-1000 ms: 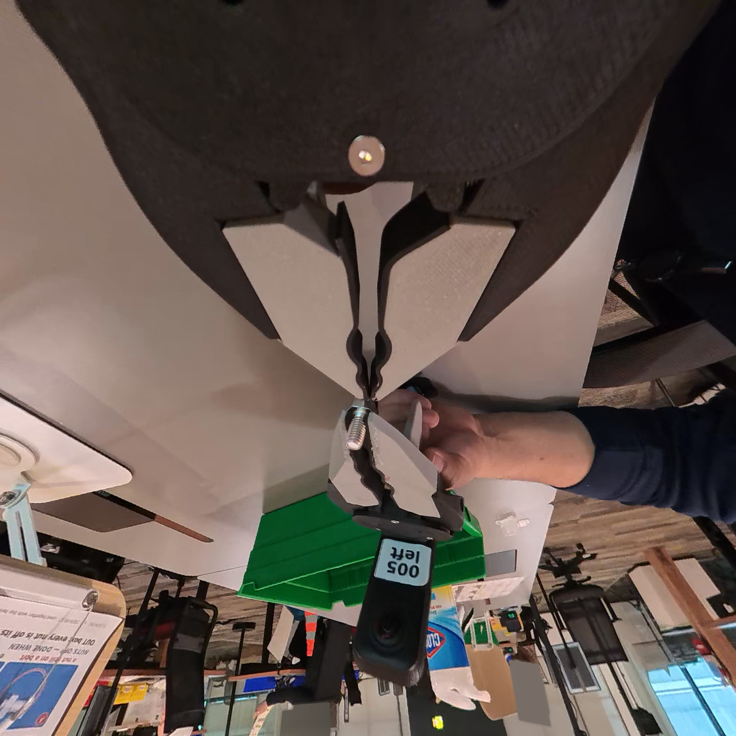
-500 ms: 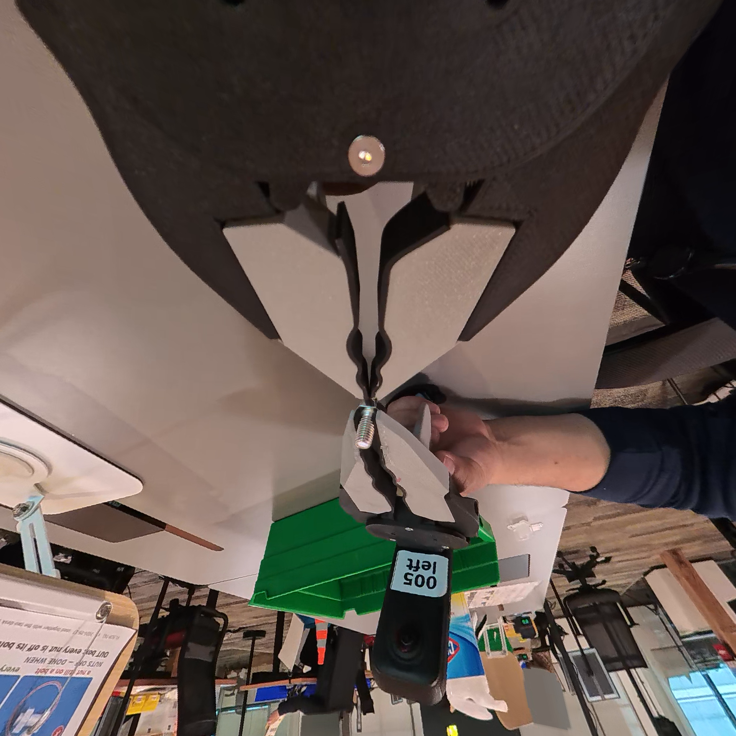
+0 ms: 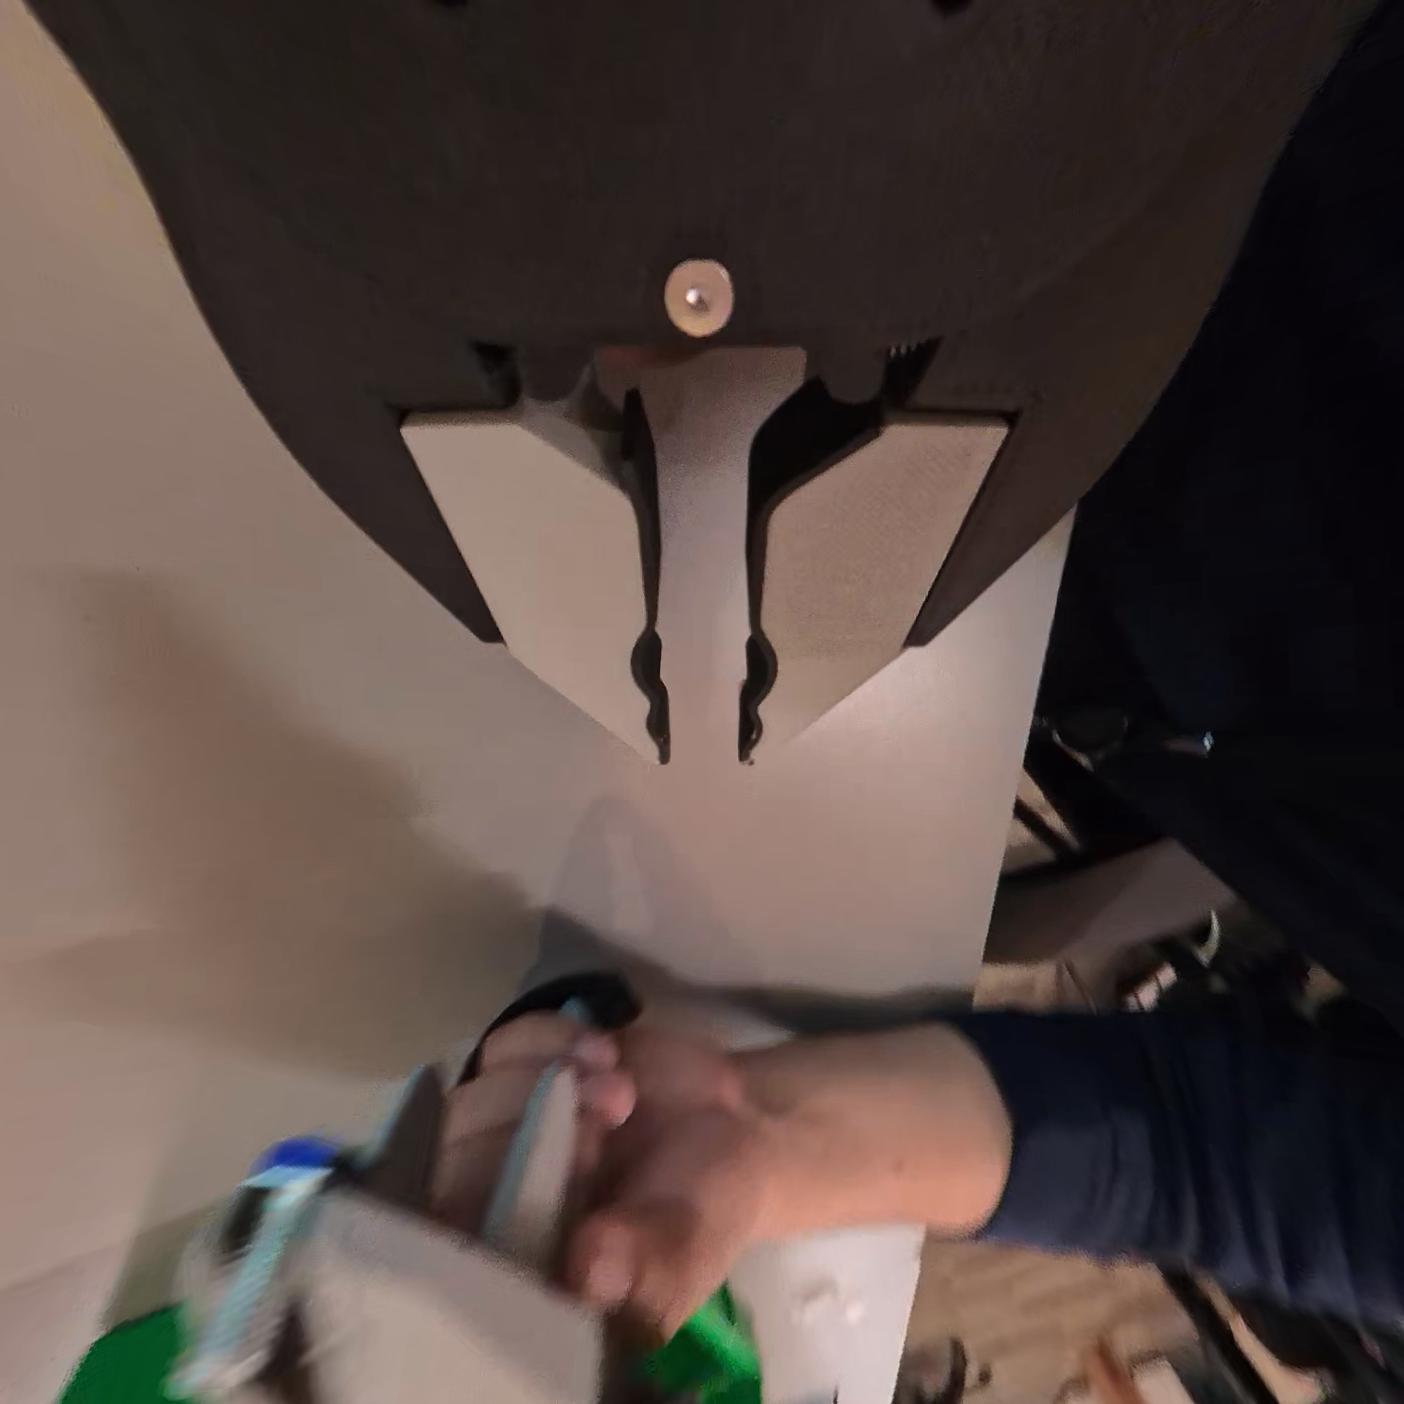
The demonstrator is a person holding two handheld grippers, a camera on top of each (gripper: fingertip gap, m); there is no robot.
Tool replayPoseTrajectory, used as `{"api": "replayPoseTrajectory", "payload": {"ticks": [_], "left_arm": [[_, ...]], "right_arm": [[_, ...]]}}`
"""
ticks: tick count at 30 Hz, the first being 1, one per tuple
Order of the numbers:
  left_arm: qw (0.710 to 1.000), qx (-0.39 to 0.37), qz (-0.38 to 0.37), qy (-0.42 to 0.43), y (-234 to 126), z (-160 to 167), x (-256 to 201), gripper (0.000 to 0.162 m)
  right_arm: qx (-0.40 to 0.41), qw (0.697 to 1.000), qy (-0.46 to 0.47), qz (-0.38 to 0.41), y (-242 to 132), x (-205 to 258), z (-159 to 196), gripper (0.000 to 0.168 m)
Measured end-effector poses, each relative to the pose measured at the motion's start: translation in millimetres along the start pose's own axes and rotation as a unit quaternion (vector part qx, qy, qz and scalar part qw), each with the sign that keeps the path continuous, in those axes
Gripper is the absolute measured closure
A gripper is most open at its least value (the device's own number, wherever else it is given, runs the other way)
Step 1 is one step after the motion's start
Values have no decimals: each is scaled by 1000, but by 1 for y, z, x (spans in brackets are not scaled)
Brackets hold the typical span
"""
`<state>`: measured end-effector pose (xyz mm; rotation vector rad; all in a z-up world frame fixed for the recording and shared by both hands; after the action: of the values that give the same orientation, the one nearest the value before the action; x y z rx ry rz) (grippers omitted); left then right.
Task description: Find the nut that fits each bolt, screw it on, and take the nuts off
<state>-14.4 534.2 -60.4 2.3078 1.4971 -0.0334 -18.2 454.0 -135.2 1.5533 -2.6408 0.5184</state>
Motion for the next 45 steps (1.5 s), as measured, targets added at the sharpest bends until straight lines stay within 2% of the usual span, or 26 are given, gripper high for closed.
{"api": "replayPoseTrajectory", "payload": {"ticks": [3,6,11,17,20,27,32,39,45], "left_arm": [[1000,6,-11,21,-5,-3,5,157],[999,12,-14,27,-5,-2,5,157],[999,23,-10,30,-2,4,3,157],[999,25,-7,28,-1,6,2,157],[999,24,-6,28,-1,5,1,157],[999,24,-1,26,0,6,0,157],[999,32,0,26,1,9,-1,157],[999,28,3,24,1,7,-2,157],[999,32,13,28,4,12,-7,157]], "right_arm": [[65,997,-31,-17,11,14,21,154],[90,995,-36,-23,15,23,28,152],[96,994,-40,24,15,18,31,152],[108,993,-52,26,18,22,38,151],[109,992,-60,30,19,20,38,157],[111,988,-99,32,22,19,37,157],[106,990,-84,33,19,15,35,157],[88,991,-82,51,3,8,20,157],[35,995,-70,63,-35,-2,-37,157]]}}
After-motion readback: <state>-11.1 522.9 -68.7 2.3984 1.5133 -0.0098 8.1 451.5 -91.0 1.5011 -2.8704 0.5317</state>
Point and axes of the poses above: each gripper's, where its closed fingertips meet, y out along the fingers, z out of its underside, x = y × z across the jaws, the point moved 2 cm from there along -y, back along the fingers, and after that the axes turned 14 degrees about -x, right-handed, at the moved point
